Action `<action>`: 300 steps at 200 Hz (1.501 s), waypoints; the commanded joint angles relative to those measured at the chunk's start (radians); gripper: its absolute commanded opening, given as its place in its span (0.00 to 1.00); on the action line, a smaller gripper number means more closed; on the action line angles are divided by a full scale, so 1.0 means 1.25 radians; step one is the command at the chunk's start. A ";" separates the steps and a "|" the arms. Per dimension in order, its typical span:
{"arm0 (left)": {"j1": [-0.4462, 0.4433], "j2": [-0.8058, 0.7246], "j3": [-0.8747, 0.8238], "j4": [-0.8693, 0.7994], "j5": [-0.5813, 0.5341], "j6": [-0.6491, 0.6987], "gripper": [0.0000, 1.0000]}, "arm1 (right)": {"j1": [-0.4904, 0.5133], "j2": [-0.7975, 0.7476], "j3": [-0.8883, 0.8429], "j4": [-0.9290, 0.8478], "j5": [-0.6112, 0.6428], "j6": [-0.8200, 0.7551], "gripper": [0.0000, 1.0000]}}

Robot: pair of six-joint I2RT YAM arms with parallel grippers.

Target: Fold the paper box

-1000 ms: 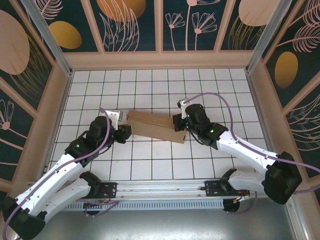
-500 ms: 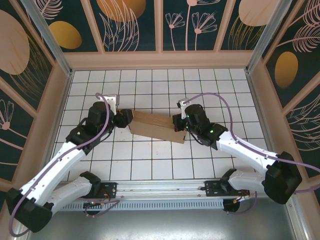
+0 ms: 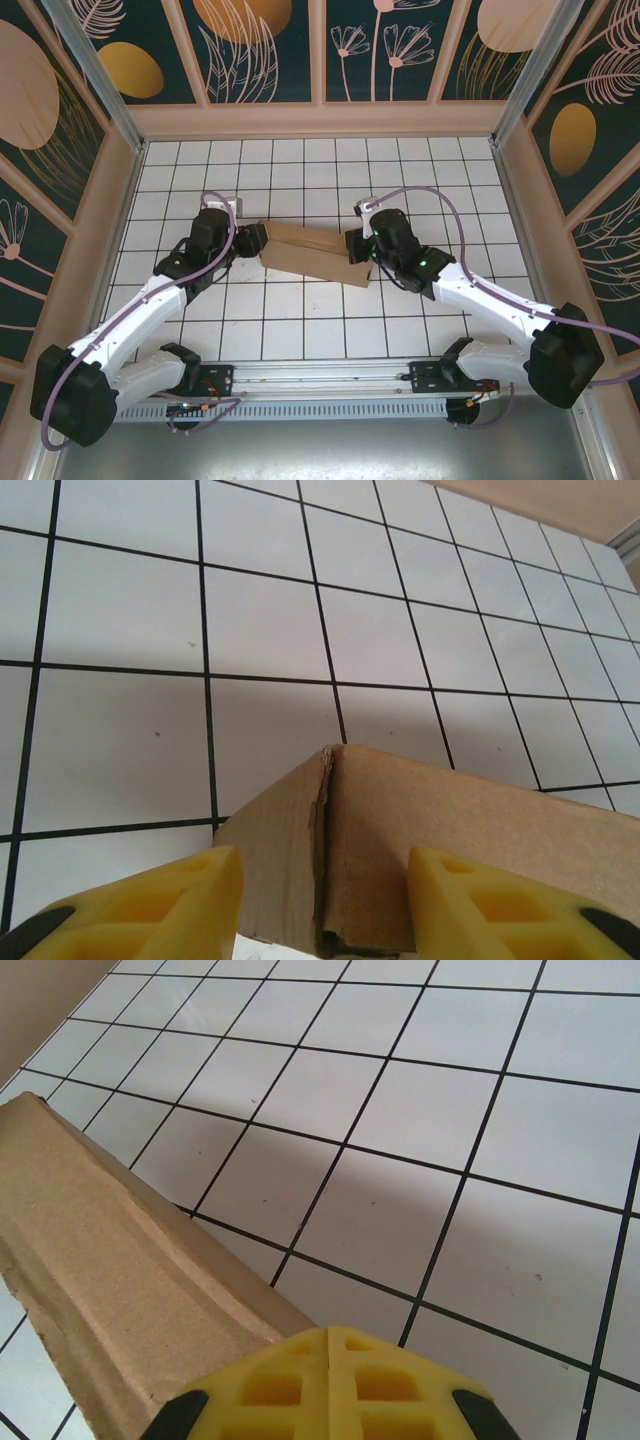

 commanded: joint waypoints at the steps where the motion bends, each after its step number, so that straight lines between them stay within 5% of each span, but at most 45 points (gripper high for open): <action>1: 0.004 0.002 -0.059 0.022 -0.001 -0.051 0.46 | 0.008 -0.001 -0.017 -0.026 0.014 -0.005 0.00; 22: 0.004 0.004 -0.097 0.046 0.005 -0.068 0.44 | 0.008 -0.005 -0.002 -0.037 0.013 -0.008 0.03; 62: 0.004 0.023 -0.094 0.034 -0.009 -0.056 0.40 | -0.010 -0.034 0.094 -0.099 -0.035 -0.001 0.35; 101: 0.004 0.021 -0.091 0.031 -0.006 -0.047 0.39 | -0.085 -0.081 0.140 -0.154 -0.135 0.066 0.41; 174: 0.004 0.018 -0.091 0.028 -0.001 -0.047 0.39 | -0.113 -0.153 0.020 -0.236 -0.123 0.146 0.42; 253: 0.004 0.028 -0.119 0.055 0.023 -0.084 0.38 | -0.087 -0.131 -0.127 -0.189 -0.110 0.178 0.27; 300: 0.002 0.019 -0.138 0.063 0.028 -0.098 0.35 | -0.104 -0.159 -0.083 -0.210 -0.093 0.165 0.36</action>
